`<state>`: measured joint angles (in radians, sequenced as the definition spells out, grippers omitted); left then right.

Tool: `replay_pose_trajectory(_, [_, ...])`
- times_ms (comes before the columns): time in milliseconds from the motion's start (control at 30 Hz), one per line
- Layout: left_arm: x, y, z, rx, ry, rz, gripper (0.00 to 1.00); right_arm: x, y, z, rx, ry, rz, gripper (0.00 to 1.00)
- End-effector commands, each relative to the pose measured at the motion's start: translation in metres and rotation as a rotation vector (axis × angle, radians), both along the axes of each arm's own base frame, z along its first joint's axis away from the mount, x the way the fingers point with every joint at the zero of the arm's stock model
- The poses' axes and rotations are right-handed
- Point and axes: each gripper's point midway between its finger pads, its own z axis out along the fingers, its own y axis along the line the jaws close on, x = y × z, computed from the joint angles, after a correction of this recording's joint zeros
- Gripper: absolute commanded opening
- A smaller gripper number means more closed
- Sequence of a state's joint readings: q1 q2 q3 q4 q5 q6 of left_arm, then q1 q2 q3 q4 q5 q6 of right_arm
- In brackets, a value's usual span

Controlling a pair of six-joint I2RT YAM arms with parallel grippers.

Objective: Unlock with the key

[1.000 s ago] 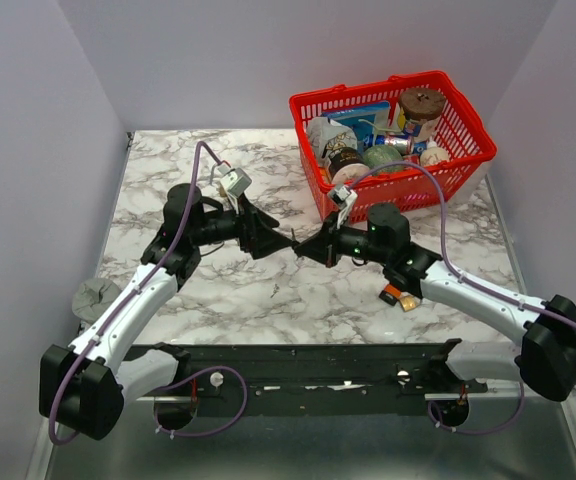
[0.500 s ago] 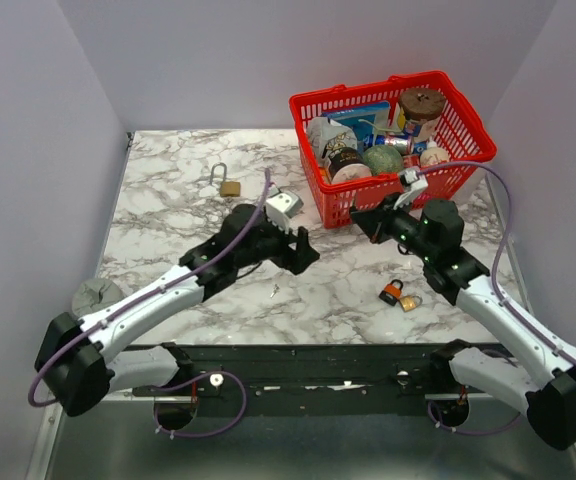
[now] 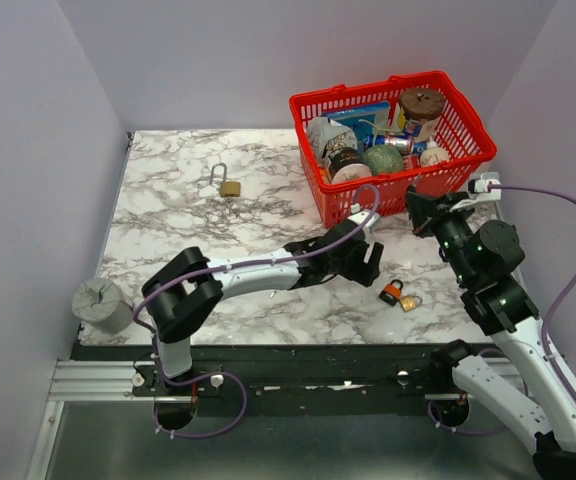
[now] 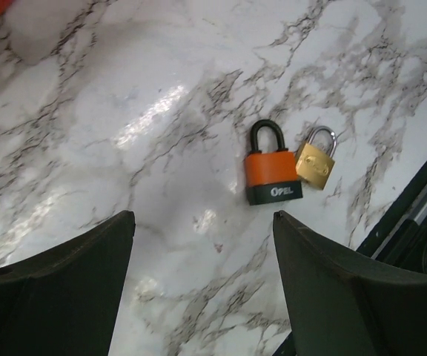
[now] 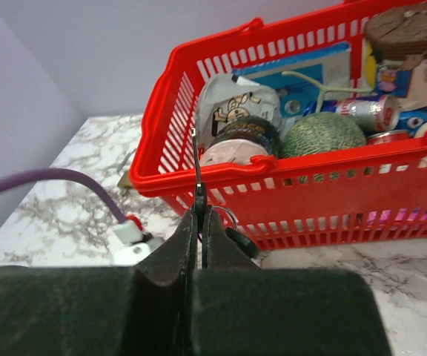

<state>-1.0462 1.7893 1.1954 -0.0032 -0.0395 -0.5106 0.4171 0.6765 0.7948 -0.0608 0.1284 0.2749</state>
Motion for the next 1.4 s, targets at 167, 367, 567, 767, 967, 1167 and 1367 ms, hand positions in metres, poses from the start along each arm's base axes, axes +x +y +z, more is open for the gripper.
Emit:
replay_pose_trajectory(167, [-0.015,-0.065,-0.037,0.018,0.079,-0.013,0.83,-0.017,-0.043,0.001,0.015,-0.017,-0.181,0.01])
replay_pose_trajectory(367, [-0.024,-0.075,-0.061,0.083,0.085,-0.044,0.82,-0.022,-0.048,-0.002,0.028,-0.015,-0.202,0.01])
replay_pose_trajectory(567, [-0.030,-0.072,-0.076,0.161,0.062,-0.061,0.83,-0.022,-0.048,-0.003,0.029,-0.015,-0.197,0.01])
replay_pose_trajectory(767, [-0.033,-0.073,-0.087,0.219,0.035,-0.072,0.82,-0.021,-0.045,-0.006,0.033,-0.005,-0.188,0.01])
replay_pose_trajectory(967, [-0.034,-0.075,-0.097,0.293,0.011,-0.078,0.78,-0.021,-0.045,-0.006,0.032,-0.007,-0.189,0.01])
replay_pose_trajectory(1167, [-0.035,-0.064,-0.105,0.359,0.017,-0.042,0.65,-0.021,-0.046,-0.008,0.031,-0.004,-0.191,0.01])
replay_pose_trajectory(1367, [-0.034,-0.044,-0.115,0.438,0.026,-0.011,0.55,-0.022,-0.046,-0.009,0.029,-0.003,-0.191,0.01])
